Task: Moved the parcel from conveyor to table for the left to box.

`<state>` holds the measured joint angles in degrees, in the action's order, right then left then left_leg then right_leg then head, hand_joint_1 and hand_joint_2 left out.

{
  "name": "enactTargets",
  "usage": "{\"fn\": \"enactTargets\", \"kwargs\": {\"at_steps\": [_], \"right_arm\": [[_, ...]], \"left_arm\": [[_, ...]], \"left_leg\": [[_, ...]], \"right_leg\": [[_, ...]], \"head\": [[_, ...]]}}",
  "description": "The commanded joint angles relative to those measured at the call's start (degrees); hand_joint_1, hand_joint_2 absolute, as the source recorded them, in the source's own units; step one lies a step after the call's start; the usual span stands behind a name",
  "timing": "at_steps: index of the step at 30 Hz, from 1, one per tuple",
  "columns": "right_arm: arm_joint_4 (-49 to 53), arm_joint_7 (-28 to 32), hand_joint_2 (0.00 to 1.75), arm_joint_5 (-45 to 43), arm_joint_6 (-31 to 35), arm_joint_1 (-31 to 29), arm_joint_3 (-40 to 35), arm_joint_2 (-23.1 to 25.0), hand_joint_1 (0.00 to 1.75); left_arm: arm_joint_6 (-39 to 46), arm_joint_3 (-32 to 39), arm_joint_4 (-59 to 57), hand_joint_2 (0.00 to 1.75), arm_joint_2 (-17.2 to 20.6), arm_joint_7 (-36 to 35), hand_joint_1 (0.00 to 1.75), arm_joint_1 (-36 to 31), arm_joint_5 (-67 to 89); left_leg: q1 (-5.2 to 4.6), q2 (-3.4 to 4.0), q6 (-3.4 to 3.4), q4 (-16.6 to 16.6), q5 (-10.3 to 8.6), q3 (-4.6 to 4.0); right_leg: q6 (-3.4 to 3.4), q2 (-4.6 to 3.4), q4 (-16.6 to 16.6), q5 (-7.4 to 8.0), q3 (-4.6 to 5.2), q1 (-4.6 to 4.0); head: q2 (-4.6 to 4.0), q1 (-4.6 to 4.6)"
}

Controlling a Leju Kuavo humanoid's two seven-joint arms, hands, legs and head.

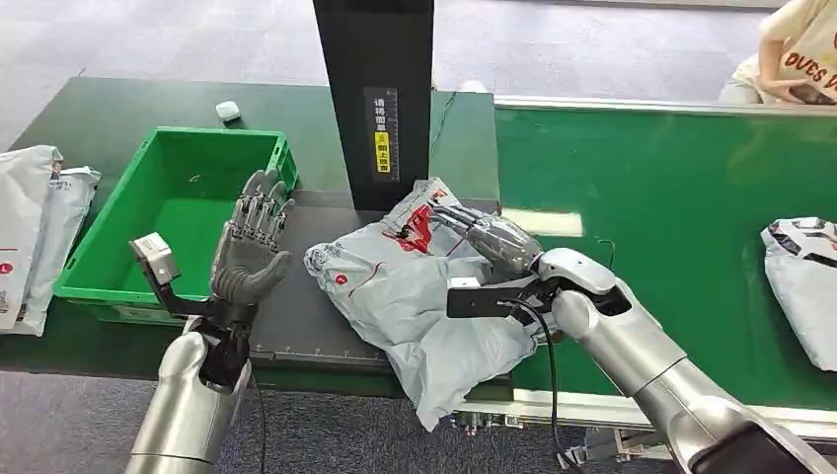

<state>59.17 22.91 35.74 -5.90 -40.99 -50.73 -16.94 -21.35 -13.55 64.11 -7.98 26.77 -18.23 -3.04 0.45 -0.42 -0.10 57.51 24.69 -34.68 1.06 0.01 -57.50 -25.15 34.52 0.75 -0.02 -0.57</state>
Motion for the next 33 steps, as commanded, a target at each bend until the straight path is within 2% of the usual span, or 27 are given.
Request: {"fn": "enactTargets", "kwargs": {"at_steps": [1, 6, 14, 33], "right_arm": [[-0.2, 0.1, 1.75, 0.1, -0.1, -1.3, -1.3, -0.7, 0.0], [-0.2, 0.1, 1.75, 0.1, -0.1, -1.3, -1.3, -0.7, 0.0], [-0.2, 0.1, 1.75, 0.1, -0.1, -1.3, -1.3, -0.7, 0.0], [-0.2, 0.1, 1.75, 0.1, -0.1, -1.3, -1.3, -0.7, 0.0]], "left_arm": [[0.0, -1.1, -1.0, 1.75, 1.0, 0.0, 0.0, -1.3, 0.1], [0.0, -1.1, -1.0, 1.75, 1.0, 0.0, 0.0, -1.3, 0.1], [0.0, -1.1, -1.0, 1.75, 1.0, 0.0, 0.0, -1.3, 0.1], [0.0, -1.1, -1.0, 1.75, 1.0, 0.0, 0.0, -1.3, 0.1]], "left_leg": [[-0.01, 0.01, 0.0, 0.0, 0.01, 0.05], [0.0, 0.04, -0.01, -0.1, 0.07, 0.32], [0.0, 0.01, -0.01, 0.0, 0.03, 0.1], [-0.01, 0.03, -0.01, -0.1, 0.05, 0.22]], "right_leg": [[-0.03, 0.01, 0.0, -0.02, -0.05, 0.01], [-0.07, 0.01, 0.1, -0.06, -0.31, -0.01], [-0.04, 0.01, 0.0, -0.03, -0.1, 0.0], [-0.06, 0.01, 0.1, -0.06, -0.21, -0.01]], "head": [[0.0, 0.0], [0.0, 0.0], [0.0, 0.0], [0.0, 0.0]]}}
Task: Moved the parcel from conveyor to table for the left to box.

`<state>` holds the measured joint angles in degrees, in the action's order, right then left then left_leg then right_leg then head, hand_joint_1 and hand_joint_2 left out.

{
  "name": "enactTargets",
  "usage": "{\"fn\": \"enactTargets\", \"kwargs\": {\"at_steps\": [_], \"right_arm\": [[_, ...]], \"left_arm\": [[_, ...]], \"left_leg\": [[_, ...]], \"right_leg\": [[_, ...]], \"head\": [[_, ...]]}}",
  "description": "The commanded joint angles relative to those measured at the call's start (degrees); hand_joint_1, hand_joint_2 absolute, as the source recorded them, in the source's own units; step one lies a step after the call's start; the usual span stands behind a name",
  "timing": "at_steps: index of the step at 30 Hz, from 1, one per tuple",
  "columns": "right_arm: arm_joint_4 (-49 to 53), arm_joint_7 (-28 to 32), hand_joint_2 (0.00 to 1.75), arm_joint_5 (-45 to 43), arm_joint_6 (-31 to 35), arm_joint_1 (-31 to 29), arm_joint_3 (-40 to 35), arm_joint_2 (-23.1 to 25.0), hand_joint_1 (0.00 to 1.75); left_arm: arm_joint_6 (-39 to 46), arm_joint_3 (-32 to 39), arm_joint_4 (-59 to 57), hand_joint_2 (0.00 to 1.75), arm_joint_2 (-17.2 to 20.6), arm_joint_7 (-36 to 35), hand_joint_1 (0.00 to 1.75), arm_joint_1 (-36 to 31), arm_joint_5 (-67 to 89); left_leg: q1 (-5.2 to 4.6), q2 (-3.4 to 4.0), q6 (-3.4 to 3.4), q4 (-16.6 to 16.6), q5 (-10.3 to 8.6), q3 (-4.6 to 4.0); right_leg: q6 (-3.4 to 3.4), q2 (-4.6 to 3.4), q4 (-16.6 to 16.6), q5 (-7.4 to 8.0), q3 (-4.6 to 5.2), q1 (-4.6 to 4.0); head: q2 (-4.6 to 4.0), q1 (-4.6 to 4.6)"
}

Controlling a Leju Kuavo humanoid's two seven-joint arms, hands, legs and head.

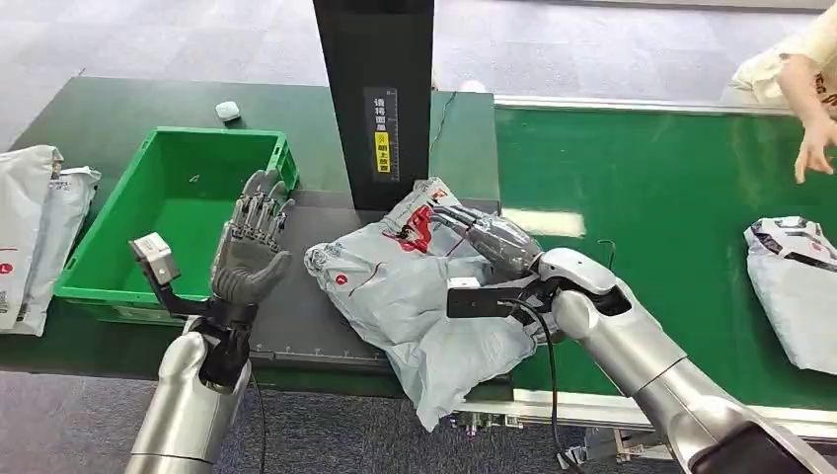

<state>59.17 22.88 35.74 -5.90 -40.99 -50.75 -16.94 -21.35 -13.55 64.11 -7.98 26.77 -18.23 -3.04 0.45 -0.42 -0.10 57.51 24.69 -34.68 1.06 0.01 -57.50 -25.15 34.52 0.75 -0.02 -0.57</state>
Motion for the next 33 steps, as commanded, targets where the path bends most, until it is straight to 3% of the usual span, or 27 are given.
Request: {"fn": "enactTargets", "kwargs": {"at_steps": [1, 19, 20, 21, 22, 23, 24, 27, 29, 33], "right_arm": [[-0.2, 0.1, 1.75, 0.1, -0.1, -1.3, -1.3, -0.7, 0.0], [-0.2, 0.1, 1.75, 0.1, -0.1, -1.3, -1.3, -0.7, 0.0], [2.5, 2.8, 1.75, -7.1, 0.1, 5.9, 5.9, 6.5, 0.0], [14.6, -1.5, 1.75, -28.7, -1.2, 20.8, 27.5, 18.6, 0.0], [20.8, -3.4, 1.75, -27.3, -1.1, 26.0, 35.0, 21.2, 0.0], [23.5, -4.1, 1.75, -25.9, -0.7, 28.5, 34.2, 22.0, 0.0], [24.5, -4.4, 1.75, -25.3, -0.3, 29.4, 34.3, 22.1, 0.0], [24.9, -4.3, 1.75, -24.9, -1.1, 29.5, 36.2, 21.2, 0.0], [25.1, -3.7, 1.75, -24.3, -2.7, 29.9, 38.1, 21.2, 0.0], [24.3, -2.7, 1.75, -24.0, -3.6, 29.9, 39.3, 20.5, 0.0]], "left_arm": [[0.0, -1.1, -1.0, 1.75, 1.0, 0.0, 0.0, -1.3, 0.1], [0.0, -1.1, -1.0, 1.75, 1.0, 0.0, 0.0, -1.3, 0.1], [2.8, 0.8, 0.4, 1.75, 0.1, 2.0, 0.0, -0.4, 0.7], [3.1, 2.0, 2.7, 1.75, -0.1, 1.5, 0.0, 0.8, 2.6], [2.5, 3.1, 4.4, 1.75, -0.4, 0.6, 0.0, 1.5, 3.4], [1.9, 3.8, 5.4, 1.75, -0.6, 0.0, 0.0, 2.0, 3.8], [6.3, 3.6, 6.4, 1.75, 0.0, 0.8, 0.0, 1.9, 9.4], [9.1, 6.5, 8.1, 1.75, 2.0, 0.0, 0.0, 0.3, 14.6], [8.8, 10.3, 8.8, 1.75, 2.7, -0.4, 0.0, -0.8, 17.0], [7.7, 16.2, 7.5, 1.75, 6.6, -0.8, 0.0, -5.1, 17.9]], "left_leg": [[-0.02, 0.03, -0.01, -0.1, 0.04, 0.18], [-0.01, 0.02, -0.01, -0.1, 0.05, 0.19], [0.0, 0.02, -0.01, 0.0, 0.03, 0.14], [0.0, 0.01, -0.01, 0.0, 0.02, 0.07], [0.13, 0.34, -0.09, -0.3, 0.1, 0.51], [0.18, 0.24, -0.11, -0.3, 0.08, 0.35], [0.19, 0.17, -0.12, -0.3, 0.12, 0.48], [0.16, 0.03, -0.33, -0.1, 0.34, 0.35], [0.21, -0.42, -0.27, -0.1, 0.19, 0.14], [0.16, -0.04, -0.28, -0.1, 0.26, 0.31]], "right_leg": [[-0.05, 0.01, 0.0, -0.05, -0.16, 0.0], [-0.05, 0.01, 0.0, -0.05, -0.19, 0.0], [-0.04, 0.01, 0.0, -0.03, -0.14, -0.01], [-0.03, 0.01, 0.0, -0.02, -0.07, -0.01], [-0.14, -0.31, 0.3, 0.01, -0.42, -0.15], [-0.14, -0.22, 0.3, 0.01, -0.34, -0.19], [-0.18, -0.13, 0.4, -0.06, -0.51, -0.21], [-0.31, -0.03, -0.1, -0.33, -0.3, -0.26], [-0.27, 0.47, 0.1, -0.36, -0.23, -0.28], [-0.36, 0.07, 0.0, -0.33, -0.33, -0.31]], "head": [[0.0, 0.0], [0.0, 0.0], [0.0, 0.0], [0.0, 0.0], [0.0, 0.0], [0.0, -0.04], [0.0, 0.18], [0.0, 0.0], [0.0, 0.07], [0.0, 0.04]]}}
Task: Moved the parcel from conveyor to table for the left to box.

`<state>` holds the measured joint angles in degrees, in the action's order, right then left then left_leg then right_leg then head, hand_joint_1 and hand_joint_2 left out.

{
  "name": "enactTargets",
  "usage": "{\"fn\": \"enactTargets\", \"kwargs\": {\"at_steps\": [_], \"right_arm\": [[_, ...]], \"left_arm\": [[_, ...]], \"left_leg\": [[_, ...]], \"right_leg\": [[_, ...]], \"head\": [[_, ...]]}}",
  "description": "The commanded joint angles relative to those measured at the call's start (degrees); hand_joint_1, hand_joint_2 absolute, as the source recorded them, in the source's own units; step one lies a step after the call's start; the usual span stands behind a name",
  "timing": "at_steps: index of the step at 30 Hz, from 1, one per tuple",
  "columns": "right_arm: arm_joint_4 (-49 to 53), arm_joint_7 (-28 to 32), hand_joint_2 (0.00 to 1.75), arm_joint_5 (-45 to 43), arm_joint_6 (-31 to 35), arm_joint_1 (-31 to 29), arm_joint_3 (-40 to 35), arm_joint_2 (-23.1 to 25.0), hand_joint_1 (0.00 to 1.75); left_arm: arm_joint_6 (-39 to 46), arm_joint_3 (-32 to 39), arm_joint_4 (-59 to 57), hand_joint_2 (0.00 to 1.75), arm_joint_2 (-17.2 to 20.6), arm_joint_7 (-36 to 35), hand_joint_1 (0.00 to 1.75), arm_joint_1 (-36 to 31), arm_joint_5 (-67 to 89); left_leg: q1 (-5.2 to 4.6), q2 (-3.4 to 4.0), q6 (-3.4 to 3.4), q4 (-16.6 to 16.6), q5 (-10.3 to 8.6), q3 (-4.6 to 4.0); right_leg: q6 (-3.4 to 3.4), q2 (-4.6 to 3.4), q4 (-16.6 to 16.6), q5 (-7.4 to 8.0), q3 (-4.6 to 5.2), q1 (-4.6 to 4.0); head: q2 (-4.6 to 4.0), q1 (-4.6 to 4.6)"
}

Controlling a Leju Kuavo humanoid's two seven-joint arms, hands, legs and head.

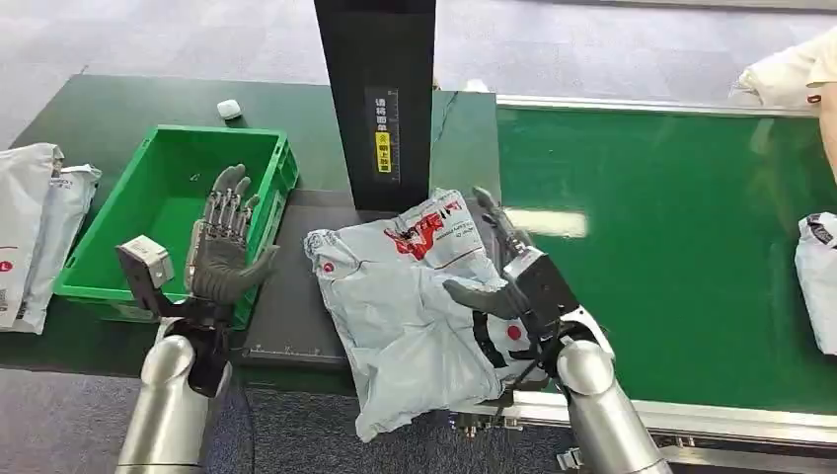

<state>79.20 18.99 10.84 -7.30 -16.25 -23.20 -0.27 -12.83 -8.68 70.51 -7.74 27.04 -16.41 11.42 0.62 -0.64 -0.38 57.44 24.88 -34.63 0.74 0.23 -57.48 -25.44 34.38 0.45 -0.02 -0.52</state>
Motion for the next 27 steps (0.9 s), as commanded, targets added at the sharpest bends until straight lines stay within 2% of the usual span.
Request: {"fn": "enactTargets", "kwargs": {"at_steps": [1, 5, 9, 13, 15, 19, 21, 22, 27], "right_arm": [[3.7, 1.4, 1.75, 0.7, -2.5, 4.8, 11.7, 3.4, 0.0], [1.6, 1.8, 1.75, 0.2, -2.8, 3.3, 11.5, 3.6, 0.0], [1.6, 1.7, 1.75, 0.4, -2.5, 3.5, 11.2, 4.2, 0.0], [2.5, 1.6, 1.75, 0.9, -2.2, 3.4, 10.6, 3.3, 0.0], [2.0, 2.3, 1.75, 1.0, -1.9, 2.8, 10.4, 3.2, 0.0], [2.2, 4.7, 1.75, 2.1, 0.2, 2.0, 10.6, 3.9, 0.0], [2.1, 2.5, 1.75, 3.0, -0.1, 1.0, 10.2, 3.5, 0.0], [0.7, -3.4, 1.75, 7.5, -0.9, -0.3, 7.9, 1.5, 0.0], [-3.4, -5.9, 1.75, 14.2, 0.1, -3.8, 5.8, -1.2, 0.0]], "left_arm": [[-1.3, 12.3, 0.9, 1.75, 7.3, -0.6, 0.0, -7.3, 3.0], [-5.0, 13.4, 0.1, 1.75, 7.6, 0.3, 0.0, -5.4, -0.5], [-6.8, 11.1, -0.9, 1.75, 5.1, 3.2, 0.0, -1.2, -2.3], [-11.3, 8.6, 2.0, 1.75, 1.4, 2.5, 0.0, 1.7, -9.8], [-12.1, 6.9, 3.1, 1.75, 0.6, 2.3, 0.0, 2.9, -12.8], [-12.0, 4.1, 3.7, 1.75, -0.5, 3.0, 0.0, 4.7, -14.2], [-12.1, 2.2, 5.6, 1.75, -1.0, 3.3, 0.0, 6.1, -14.4], [-12.8, 0.5, 7.0, 1.75, -0.6, 3.5, 0.0, 6.9, -13.7], [-11.9, -0.8, 9.9, 1.75, -0.6, 2.5, 0.0, 9.1, -13.6]], "left_leg": [[0.02, 0.26, -0.05, 0.0, 0.04, 0.2], [-0.01, 0.37, -0.05, -0.1, 0.02, 0.3], [-0.05, 0.31, -0.04, -0.1, 0.0, 0.36], [-0.05, 0.26, 0.0, -0.1, 0.04, 0.47], [-0.05, 0.21, 0.01, -0.1, 0.02, 0.27], [-0.06, 0.26, 0.03, -0.1, 0.06, 0.39], [-0.07, 0.3, 0.02, -0.1, 0.07, 0.41], [-0.08, 0.31, 0.02, 0.0, 0.07, 0.36], [-0.11, 0.37, 0.02, -0.1, 0.06, 0.39]], "right_leg": [[-0.07, -0.22, 0.0, 0.02, -0.1, -0.02], [-0.09, -0.33, 0.0, 0.08, -0.14, -0.01], [-0.09, -0.26, 0.1, 0.08, -0.2, 0.01], [-0.07, -0.2, 0.1, 0.04, -0.36, 0.02], [-0.06, -0.16, 0.0, 0.05, -0.16, 0.05], [-0.06, -0.2, 0.1, 0.04, -0.28, 0.1], [-0.06, -0.23, 0.1, 0.02, -0.28, 0.12], [-0.05, -0.25, 0.1, 0.04, -0.23, 0.11], [-0.04, -0.31, 0.1, 0.08, -0.25, 0.1]], "head": [[0.0, 0.0], [0.0, 0.02], [0.0, 0.02], [0.0, 0.0], [0.0, 0.02], [0.0, 0.02], [0.0, 0.02], [0.0, 0.0], [0.0, 0.02]]}}
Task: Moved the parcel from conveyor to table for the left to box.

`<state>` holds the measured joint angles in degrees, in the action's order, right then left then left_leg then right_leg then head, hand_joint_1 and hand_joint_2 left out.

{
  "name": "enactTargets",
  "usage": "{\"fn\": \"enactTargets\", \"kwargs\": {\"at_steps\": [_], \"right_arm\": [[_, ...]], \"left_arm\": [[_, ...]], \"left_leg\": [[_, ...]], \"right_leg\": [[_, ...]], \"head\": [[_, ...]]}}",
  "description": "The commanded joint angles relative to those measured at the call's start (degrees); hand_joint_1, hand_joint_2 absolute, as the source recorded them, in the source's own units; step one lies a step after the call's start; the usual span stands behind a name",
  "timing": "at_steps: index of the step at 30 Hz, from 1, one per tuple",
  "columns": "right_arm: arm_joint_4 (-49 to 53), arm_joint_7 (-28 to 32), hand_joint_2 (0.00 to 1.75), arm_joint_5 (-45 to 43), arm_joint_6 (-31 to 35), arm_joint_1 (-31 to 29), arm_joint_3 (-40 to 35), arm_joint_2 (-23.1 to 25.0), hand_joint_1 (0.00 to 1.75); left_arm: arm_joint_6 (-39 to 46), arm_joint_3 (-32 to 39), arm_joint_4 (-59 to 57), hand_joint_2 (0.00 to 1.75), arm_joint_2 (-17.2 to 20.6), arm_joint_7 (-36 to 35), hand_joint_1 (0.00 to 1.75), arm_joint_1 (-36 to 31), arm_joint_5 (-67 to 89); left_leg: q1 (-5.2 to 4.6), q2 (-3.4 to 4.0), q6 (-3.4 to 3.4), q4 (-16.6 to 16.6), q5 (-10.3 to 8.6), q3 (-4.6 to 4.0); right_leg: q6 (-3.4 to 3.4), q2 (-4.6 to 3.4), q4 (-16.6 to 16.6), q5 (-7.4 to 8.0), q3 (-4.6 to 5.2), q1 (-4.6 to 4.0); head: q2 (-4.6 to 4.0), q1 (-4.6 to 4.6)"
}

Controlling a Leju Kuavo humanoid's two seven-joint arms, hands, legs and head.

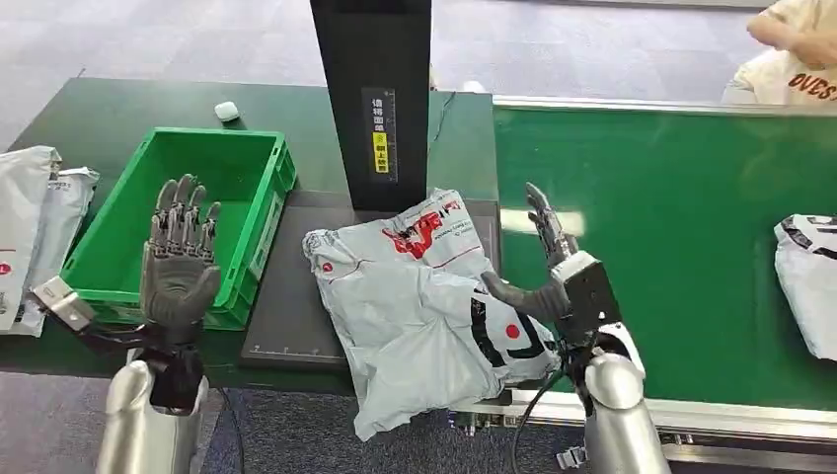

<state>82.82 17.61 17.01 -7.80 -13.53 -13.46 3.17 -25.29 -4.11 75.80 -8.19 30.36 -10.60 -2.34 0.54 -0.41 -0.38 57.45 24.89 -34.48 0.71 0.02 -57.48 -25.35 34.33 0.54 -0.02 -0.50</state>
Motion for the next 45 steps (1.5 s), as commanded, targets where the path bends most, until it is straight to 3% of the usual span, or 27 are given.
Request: {"fn": "enactTargets", "kwargs": {"at_steps": [1, 9, 10, 12, 13, 21, 28, 35, 39, 40, 45], "right_arm": [[-7.3, -4.5, 1.75, 8.5, 0.9, -7.0, -3.8, -5.0, 0.0], [-5.3, -1.1, 1.75, 0.7, 2.5, -7.9, 1.3, -5.2, 0.0], [-4.9, -0.2, 1.75, -1.7, 3.3, -7.5, 2.7, -4.5, 0.0], [-3.7, 1.1, 1.75, -4.1, 4.3, -6.7, 4.0, -4.1, 0.0], [-2.3, 2.7, 1.75, -6.1, 4.6, -5.6, 5.0, -3.3, 0.0], [-0.2, 3.0, 1.75, -6.8, 4.7, -4.2, 4.5, -2.4, 0.0], [-1.7, 2.1, 1.75, -6.4, 4.9, -7.3, 5.1, -0.1, 0.0], [-4.7, 1.3, 1.75, -5.8, 5.6, -9.7, 5.5, 1.4, 0.0], [-5.1, 1.7, 1.75, -5.8, 6.0, -9.7, 6.0, 1.4, 0.0], [-4.7, 1.7, 1.75, -5.8, 6.1, -9.4, 6.1, 1.4, 0.0], [-2.9, 1.9, 1.75, -5.3, 6.5, -7.6, 6.8, 1.5, 0.0]], "left_arm": [[1.3, -5.7, 4.0, 1.75, 0.0, -1.3, 0.0, 3.1, 0.8], [7.5, -14.0, 3.2, 1.75, 1.7, -0.9, 0.0, 0.7, 16.6], [10.1, -18.5, 3.0, 1.75, 3.3, -1.6, 0.0, -0.6, 25.4], [11.1, -22.0, 0.8, 1.75, 2.9, -2.5, 0.0, -1.9, 30.1], [12.4, -29.0, -2.0, 1.75, 5.2, -4.9, 0.0, -5.1, 41.2], [15.8, -39.8, -16.3, 1.75, 2.2, -9.2, 0.0, -14.9, 53.9], [10.1, -49.0, -30.5, 1.75, -2.6, -17.4, 0.0, -23.2, 59.8], [10.9, -51.4, -40.5, 1.75, -5.3, -23.8, 0.0, -26.2, 63.5], [12.1, -49.8, -42.3, 1.75, -5.4, -23.7, 0.02, -26.0, 63.0], [12.6, -49.2, -42.1, 1.75, -5.4, -23.4, 1.75, -26.0, 62.7], [14.2, -47.5, -40.4, 1.75, -5.1, -23.3, 1.75, -26.1, 62.8]], "left_leg": [[-0.02, 0.13, 0.02, -0.1, 0.05, 0.24], [-0.02, -0.11, 0.02, 0.0, -0.01, 0.06], [-0.02, -0.11, 0.03, -0.1, 0.02, 0.18], [-0.02, -0.2, 0.02, 0.0, 0.01, 0.18], [-0.02, -0.23, 0.02, 0.0, 0.0, 0.19], [-0.02, -0.23, 0.04, 0.0, -0.02, 0.12], [-0.03, -0.13, 0.05, 0.0, 0.01, 0.24], [-0.02, 0.0, 0.05, 0.0, 0.02, 0.21], [-0.01, 0.06, 0.04, 0.0, 0.03, 0.21], [-0.02, 0.1, 0.04, -0.1, 0.05, 0.31], [0.0, 0.03, 0.04, 0.0, 0.02, 0.17]], "right_leg": [[-0.02, -0.1, 0.1, -0.02, -0.21, 0.01], [0.0, 0.13, 0.0, -0.03, -0.09, 0.0], [-0.01, 0.14, 0.1, -0.05, -0.21, 0.0], [-0.02, 0.23, 0.0, -0.09, -0.23, 0.0], [-0.02, 0.26, 0.1, -0.08, -0.26, 0.0], [0.02, 0.23, 0.1, -0.02, -0.15, 0.07], [0.02, 0.14, 0.1, -0.02, -0.24, 0.06], [0.03, 0.0, 0.1, 0.02, -0.18, 0.07], [0.03, -0.06, 0.1, 0.03, -0.18, 0.06], [0.02, -0.09, 0.1, 0.03, -0.25, 0.06], [0.03, -0.03, 0.1, 0.04, -0.15, 0.04]], "head": [[0.0, -0.02], [0.0, -0.02], [0.0, -0.02], [0.0, -0.02], [0.0, 0.0], [0.0, 0.0], [0.0, -0.02], [0.0, 0.0], [0.0, 0.0], [0.0, -0.02], [0.0, 0.0]]}}
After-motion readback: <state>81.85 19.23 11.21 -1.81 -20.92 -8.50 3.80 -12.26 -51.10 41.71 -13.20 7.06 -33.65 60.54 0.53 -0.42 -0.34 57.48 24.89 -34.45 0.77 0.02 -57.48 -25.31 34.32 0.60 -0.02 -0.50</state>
